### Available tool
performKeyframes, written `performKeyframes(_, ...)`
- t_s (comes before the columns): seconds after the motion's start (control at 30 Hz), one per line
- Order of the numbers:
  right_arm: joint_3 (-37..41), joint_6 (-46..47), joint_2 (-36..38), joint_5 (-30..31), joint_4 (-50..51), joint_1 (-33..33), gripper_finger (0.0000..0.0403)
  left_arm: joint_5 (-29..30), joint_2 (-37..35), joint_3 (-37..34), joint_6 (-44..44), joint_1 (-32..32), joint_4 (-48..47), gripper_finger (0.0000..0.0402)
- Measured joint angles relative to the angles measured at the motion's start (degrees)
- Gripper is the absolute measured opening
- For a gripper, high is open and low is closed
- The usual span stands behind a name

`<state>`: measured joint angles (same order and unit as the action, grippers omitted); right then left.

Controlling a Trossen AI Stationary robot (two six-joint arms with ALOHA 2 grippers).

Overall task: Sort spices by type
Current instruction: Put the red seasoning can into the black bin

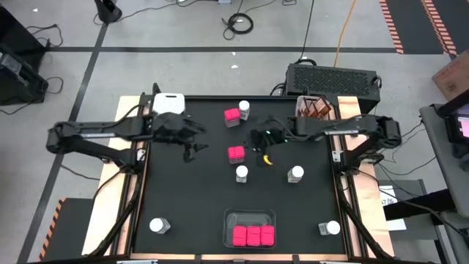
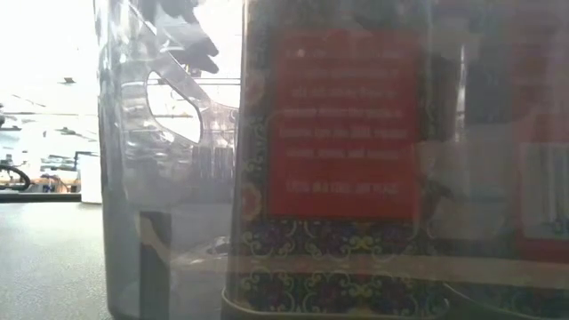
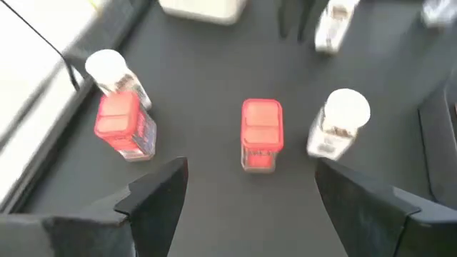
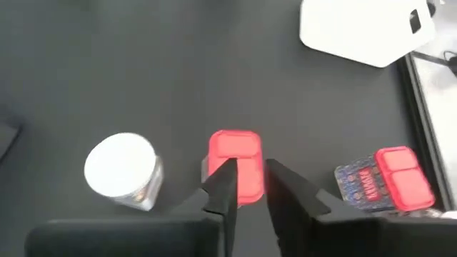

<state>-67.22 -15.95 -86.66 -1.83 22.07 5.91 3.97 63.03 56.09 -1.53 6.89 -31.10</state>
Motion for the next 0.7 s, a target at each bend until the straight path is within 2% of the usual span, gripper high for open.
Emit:
performKeyframes(0.1, -5.20, -0.09, -3.94, 0.01, 3.64, 1.09, 0.0100, 1.79, -7.05, -10.07, -3.00, -2.53, 12.87, 0.0311)
performKeyframes(0.2, -9.17, -0.15, -7.58, -0.01, 7.45, 1.76, 0.0140, 1.97, -11.21, -19.44, -4.91, -5.48, 27.03, 0.0311)
performKeyframes(0.33, -12.23, -0.14, -11.79, -0.01, 10.04, 2.32, 0.0198, 4.26, -12.13, -29.29, -5.51, -8.54, 45.07, 0.0311)
performKeyframes(0.4, -13.03, 0.08, -13.73, 0.01, 9.64, 2.34, 0.0225, 7.23, -11.48, -32.41, -5.06, -9.23, 50.51, 0.0311)
performKeyframes(0.53, -13.11, 0.21, -17.04, 0.00, 8.77, 2.39, 0.0269, 14.43, -10.02, -35.52, -6.60, -9.43, 51.60, 0.0311)
performKeyframes(0.7, -13.09, 0.23, -20.01, -0.01, 8.86, 2.36, 0.0303, 23.31, -7.47, -37.45, -8.09, -9.30, 50.40, 0.0311)
